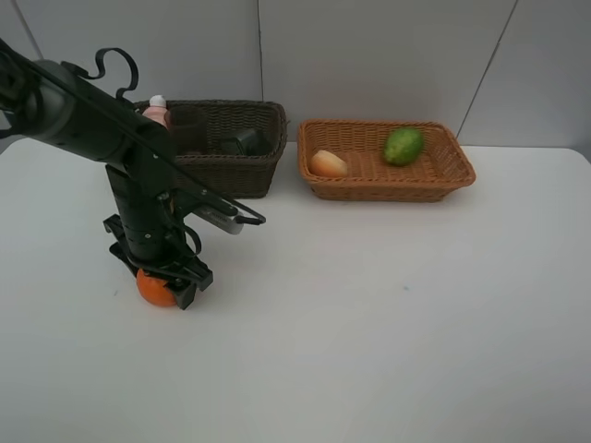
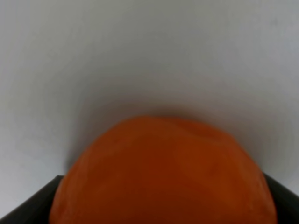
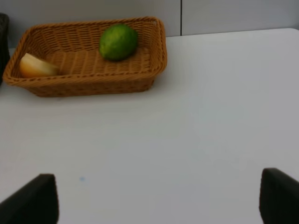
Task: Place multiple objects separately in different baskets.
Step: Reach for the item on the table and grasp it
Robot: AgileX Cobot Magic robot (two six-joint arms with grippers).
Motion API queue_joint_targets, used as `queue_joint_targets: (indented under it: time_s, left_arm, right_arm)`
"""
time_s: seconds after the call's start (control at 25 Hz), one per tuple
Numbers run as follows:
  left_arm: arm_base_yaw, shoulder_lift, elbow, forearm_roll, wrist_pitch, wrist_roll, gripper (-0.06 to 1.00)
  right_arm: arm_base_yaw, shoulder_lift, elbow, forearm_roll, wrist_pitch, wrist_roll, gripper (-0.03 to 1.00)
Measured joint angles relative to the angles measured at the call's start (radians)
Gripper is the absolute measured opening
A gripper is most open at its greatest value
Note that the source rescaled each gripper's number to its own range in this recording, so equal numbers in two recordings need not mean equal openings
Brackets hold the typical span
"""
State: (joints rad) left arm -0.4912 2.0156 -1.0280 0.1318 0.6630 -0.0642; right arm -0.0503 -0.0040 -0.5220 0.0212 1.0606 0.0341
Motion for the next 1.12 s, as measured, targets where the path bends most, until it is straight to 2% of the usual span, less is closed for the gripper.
queue_joint_targets:
  time_s: [1.12]
  left_arm:
    - [-0.001,0.0,0.0,0.0,-0.002,0.0,0.9]
  right_arm:
    - [0.0,0.0,0.0,0.0,0.0,0.0,1.0]
